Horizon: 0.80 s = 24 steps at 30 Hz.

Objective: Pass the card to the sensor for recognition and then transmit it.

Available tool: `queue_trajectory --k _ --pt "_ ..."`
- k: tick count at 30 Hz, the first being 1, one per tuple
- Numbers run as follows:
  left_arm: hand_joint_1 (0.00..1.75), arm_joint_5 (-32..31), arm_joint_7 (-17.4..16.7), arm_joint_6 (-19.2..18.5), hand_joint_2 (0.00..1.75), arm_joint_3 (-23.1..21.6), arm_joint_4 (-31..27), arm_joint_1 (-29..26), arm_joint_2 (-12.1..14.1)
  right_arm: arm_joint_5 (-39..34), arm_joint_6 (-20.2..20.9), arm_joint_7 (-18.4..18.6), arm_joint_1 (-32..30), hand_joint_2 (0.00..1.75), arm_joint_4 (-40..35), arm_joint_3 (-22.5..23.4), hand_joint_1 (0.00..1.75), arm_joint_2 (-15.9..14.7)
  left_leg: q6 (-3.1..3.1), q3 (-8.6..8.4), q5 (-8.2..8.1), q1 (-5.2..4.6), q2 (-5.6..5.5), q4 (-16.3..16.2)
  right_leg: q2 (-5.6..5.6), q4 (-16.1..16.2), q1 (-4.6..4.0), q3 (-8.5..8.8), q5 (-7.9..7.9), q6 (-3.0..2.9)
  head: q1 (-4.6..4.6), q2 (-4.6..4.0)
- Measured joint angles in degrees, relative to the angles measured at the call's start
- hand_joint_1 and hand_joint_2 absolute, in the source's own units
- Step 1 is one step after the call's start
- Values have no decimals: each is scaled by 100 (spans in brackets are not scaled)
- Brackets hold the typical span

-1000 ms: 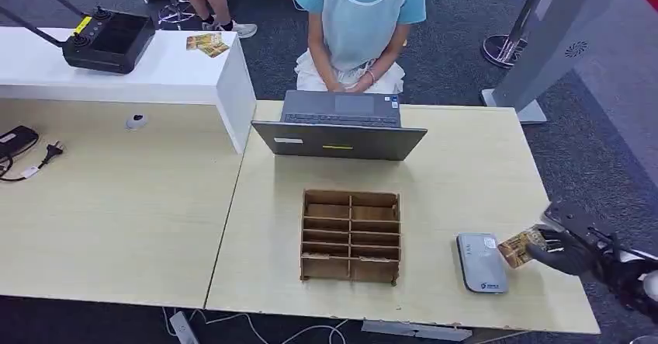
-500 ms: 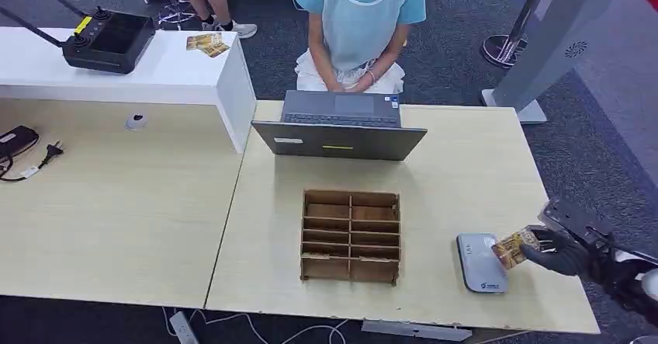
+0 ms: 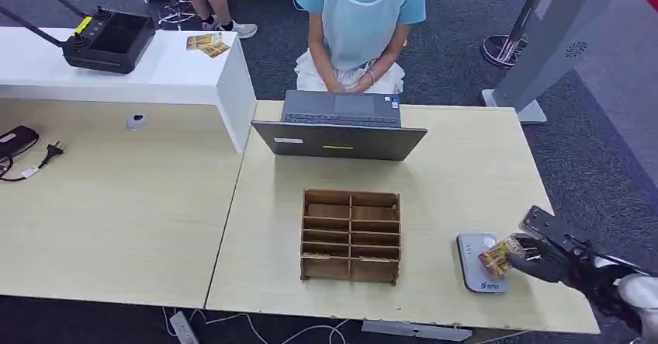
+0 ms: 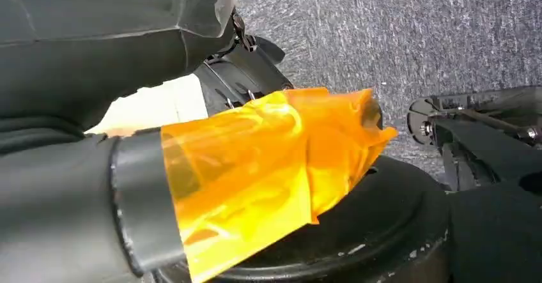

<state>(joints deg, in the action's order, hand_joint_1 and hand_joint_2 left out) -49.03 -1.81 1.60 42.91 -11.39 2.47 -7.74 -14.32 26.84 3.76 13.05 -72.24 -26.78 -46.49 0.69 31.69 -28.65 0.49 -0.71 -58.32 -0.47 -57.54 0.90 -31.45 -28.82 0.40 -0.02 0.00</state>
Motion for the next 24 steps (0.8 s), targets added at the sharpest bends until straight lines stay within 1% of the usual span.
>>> queue_trajectory --k 10,24 --pt "0 -35 0 2 0 4 0 3 -13 127 -94 -90 3 175 181 -219 175 262 0 -1 0 0 0 0 2 0 0 1 0 0 -2 0" --pt "0 -18 0 7 0 100 0 6 -15 682 -660 -105 181 175 417 -262 175 655 0 -24 0 3 10 0 14 0 -3 21 1 0 0 0"
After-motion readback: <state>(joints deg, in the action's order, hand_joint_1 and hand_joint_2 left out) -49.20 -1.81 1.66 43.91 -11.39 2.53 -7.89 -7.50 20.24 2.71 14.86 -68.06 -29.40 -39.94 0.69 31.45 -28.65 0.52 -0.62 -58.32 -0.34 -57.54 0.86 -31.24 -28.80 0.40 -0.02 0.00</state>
